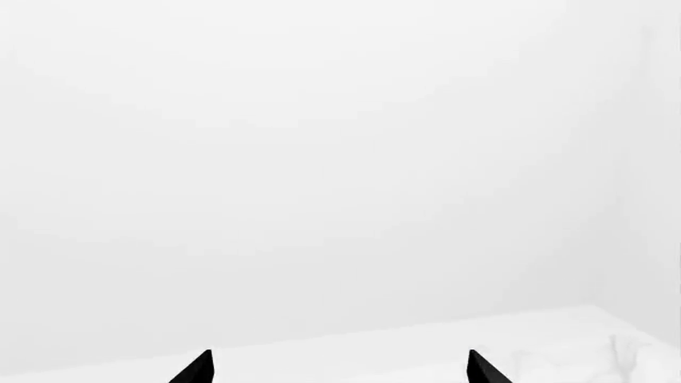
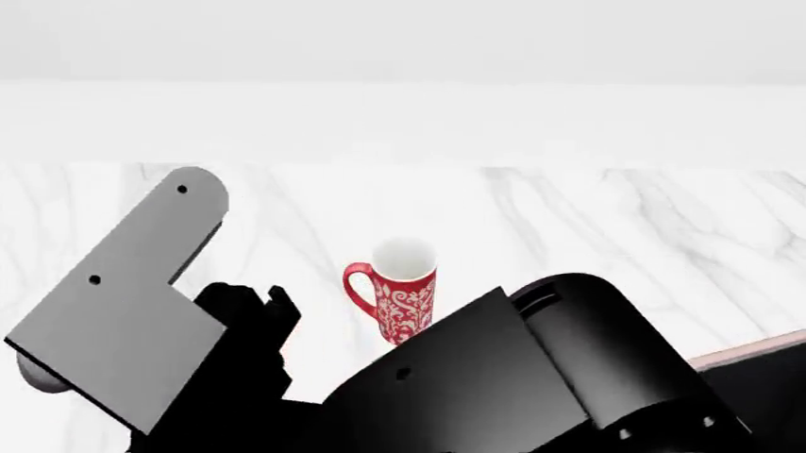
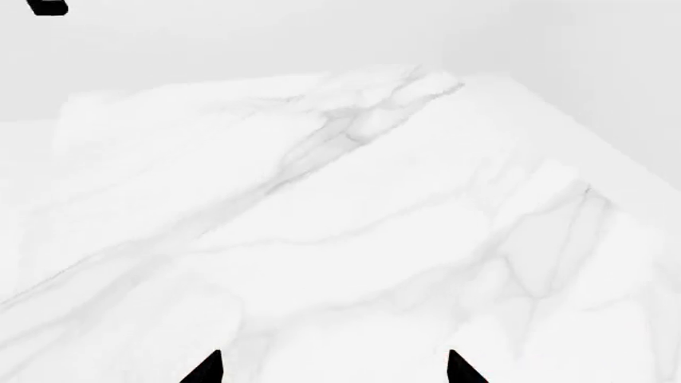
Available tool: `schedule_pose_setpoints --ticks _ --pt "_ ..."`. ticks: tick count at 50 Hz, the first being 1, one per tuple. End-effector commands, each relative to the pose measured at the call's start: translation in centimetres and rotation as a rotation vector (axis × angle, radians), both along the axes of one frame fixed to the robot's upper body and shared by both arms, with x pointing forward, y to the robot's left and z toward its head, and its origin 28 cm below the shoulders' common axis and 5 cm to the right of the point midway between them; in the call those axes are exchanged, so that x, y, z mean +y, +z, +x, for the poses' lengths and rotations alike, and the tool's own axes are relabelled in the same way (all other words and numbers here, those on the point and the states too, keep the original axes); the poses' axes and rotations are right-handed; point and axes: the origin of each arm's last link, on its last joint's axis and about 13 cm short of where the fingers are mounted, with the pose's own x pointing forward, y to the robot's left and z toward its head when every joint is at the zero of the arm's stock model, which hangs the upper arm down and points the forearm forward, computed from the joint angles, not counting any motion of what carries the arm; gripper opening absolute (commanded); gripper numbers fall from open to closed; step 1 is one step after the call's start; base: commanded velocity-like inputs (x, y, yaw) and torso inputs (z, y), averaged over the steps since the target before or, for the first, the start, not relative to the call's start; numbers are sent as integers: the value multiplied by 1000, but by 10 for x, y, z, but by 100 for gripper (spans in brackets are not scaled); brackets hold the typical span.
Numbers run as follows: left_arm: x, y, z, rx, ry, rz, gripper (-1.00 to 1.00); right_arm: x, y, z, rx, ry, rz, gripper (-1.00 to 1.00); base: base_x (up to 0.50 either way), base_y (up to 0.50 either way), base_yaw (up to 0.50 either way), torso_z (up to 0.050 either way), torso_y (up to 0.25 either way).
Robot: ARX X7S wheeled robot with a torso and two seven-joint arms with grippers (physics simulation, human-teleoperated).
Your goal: Pick up the book and place it in the right compartment of the caddy.
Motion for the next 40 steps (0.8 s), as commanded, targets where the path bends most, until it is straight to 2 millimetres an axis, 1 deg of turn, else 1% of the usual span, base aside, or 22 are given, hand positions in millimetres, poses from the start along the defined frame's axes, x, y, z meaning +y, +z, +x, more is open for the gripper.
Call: schedule_pose_setpoints --ticks 1,8,17,23,26,34,40 --pt "0 1 0 1 -4 0 100 12 -9 -18 25 256 -168 100 0 0 0 0 0" --pt "0 -1 1 4 -7 -3 100 14 -15 -33 53 402 -235 100 0 0 0 0 0" --pt "0 -1 1 5 -7 -4 100 16 -21 -37 101 452 -319 100 0 0 0 0 0" --pt "0 -1 2 6 -11 -2 100 17 -27 -37 114 453 -358 100 0 0 0 0 0" --pt "0 0 -1 7 -5 -1 100 17 -31 -33 116 440 -373 100 0 0 0 0 0" --pt "0 -2 0 8 -9 -6 100 16 -35 -27 122 413 -411 100 0 0 0 0 0" --pt "0 0 1 7 -10 -2 100 16 -39 -24 130 408 -417 100 0 0 0 0 0"
